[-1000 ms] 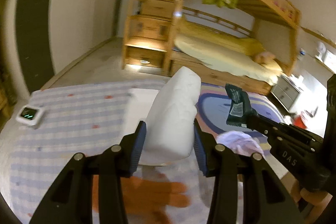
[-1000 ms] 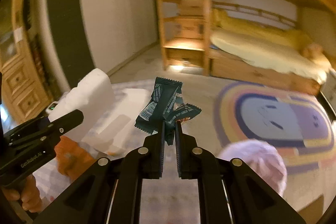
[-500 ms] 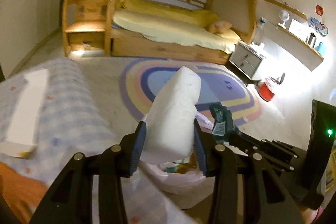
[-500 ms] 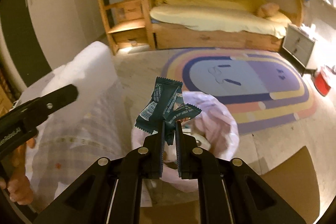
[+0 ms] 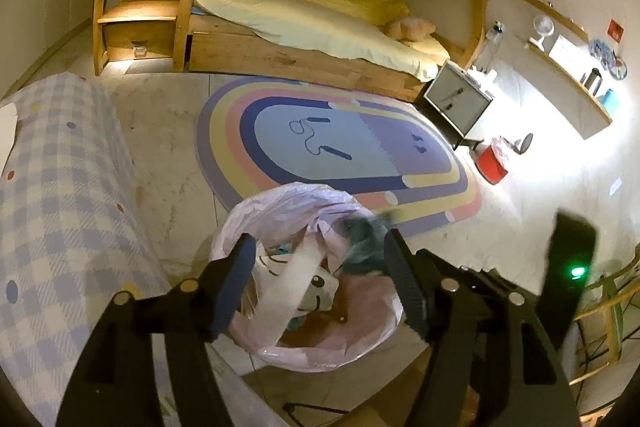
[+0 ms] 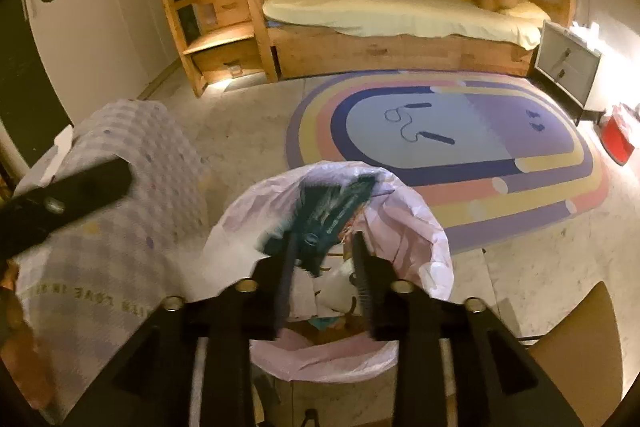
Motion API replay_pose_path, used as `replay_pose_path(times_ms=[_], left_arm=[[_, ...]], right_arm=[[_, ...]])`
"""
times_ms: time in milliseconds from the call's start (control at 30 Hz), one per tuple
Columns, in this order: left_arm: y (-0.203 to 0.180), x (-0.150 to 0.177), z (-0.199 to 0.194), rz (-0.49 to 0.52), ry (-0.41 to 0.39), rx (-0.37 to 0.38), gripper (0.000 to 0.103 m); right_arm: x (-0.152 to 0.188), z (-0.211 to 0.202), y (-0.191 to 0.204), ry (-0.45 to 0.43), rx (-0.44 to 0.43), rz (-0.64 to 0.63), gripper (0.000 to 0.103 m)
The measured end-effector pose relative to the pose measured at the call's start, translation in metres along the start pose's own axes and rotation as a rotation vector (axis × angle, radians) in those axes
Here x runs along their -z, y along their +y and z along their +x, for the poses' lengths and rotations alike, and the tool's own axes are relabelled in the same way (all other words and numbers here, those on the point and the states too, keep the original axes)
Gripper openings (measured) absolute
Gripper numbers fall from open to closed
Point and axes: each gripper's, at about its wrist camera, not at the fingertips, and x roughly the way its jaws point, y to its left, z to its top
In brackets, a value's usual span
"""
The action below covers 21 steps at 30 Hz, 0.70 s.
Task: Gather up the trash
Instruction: 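Drop the wrappers into the bin with the right gripper while the left gripper drops the foam block, then move both open tools back over the table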
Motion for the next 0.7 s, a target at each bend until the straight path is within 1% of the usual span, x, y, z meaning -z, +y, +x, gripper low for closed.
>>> replay_pose_path(times_ms=[33,133,333,367,500,633,700], left_arm=[[0.001,0.000,-0.003,0.001,-0.007,-0.003,0.065],[0.001,-0.002,-0.017,0.013,-0.036,-0.028,0.065],[0.013,0.003,-0.066,-0.021,-0.100,-0.066,0.065],[0.014,0.004,-0.073,-0.021,-0.108,-0.075,0.065],[0.021,0.010,-0.108,-0.011,-0.153,-0.131,0.066],[0.036,0.019,-0.144,0.002,-0.197,-0.220,0.068],[0.044,0.024,-0.160,0.008,-0.211,-0.262,0.069]], right_arm=[[0.001,0.000,-0.001,0.003,0.001,0.005,0.038],[0.001,-0.007,-0.003,-0.002,0.000,0.023,0.038],[-0.001,-0.044,0.003,-0.053,-0.016,0.053,0.039],[-0.002,-0.056,0.011,-0.068,-0.021,0.043,0.039],[-0.006,-0.082,0.033,-0.101,-0.052,0.015,0.039],[-0.013,-0.112,0.067,-0.150,-0.101,-0.025,0.047],[-0.016,-0.122,0.083,-0.166,-0.131,-0.046,0.047]])
